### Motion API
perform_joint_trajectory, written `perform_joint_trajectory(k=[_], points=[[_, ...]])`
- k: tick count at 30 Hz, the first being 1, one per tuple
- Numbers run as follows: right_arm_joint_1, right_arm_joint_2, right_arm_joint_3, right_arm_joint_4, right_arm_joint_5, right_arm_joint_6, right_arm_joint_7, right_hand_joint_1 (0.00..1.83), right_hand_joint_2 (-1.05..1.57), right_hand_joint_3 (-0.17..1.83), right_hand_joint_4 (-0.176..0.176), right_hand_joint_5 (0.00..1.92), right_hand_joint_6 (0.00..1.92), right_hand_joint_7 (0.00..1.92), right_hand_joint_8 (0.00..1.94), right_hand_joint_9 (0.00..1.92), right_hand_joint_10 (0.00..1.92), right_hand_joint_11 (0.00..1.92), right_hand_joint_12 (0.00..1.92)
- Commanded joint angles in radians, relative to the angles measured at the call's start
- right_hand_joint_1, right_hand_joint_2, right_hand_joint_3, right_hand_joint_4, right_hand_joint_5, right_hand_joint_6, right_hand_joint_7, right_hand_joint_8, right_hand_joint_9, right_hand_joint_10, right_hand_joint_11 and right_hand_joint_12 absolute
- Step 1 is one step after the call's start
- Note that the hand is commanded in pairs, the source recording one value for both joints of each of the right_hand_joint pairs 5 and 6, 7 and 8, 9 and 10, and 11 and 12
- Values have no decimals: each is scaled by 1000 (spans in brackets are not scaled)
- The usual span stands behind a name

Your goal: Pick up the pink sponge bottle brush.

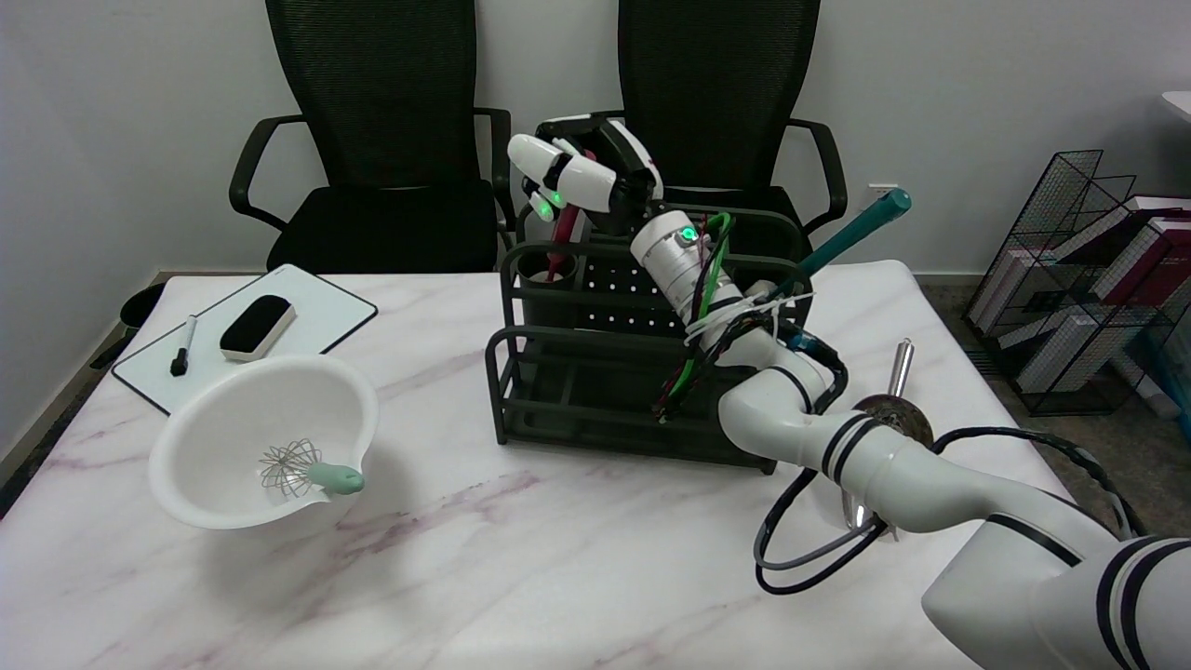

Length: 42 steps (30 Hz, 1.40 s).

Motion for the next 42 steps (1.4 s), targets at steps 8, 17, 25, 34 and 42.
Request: perform_joint_trajectory(k=[8,17,25,34,42], points=[[18,-10,3,8,6,-13,-2,1273,1470,395,0,1920,1920,1920,1920,1920,1920,1667,1667],[36,-18,1,18,5,-43,-2,1294,1418,420,0,1920,1920,1920,1920,1920,1920,1750,1750],[53,-21,-2,21,6,-43,-1,1316,1389,407,0,1920,1920,1920,1920,1920,1920,1852,1852],[64,-30,-3,26,14,-78,9,1357,1319,446,0,1920,1920,1920,1920,1920,1920,1887,1887],[89,0,-3,47,9,-184,123,1335,1377,356,0,1920,1920,1920,1920,1920,1920,1916,1916]])
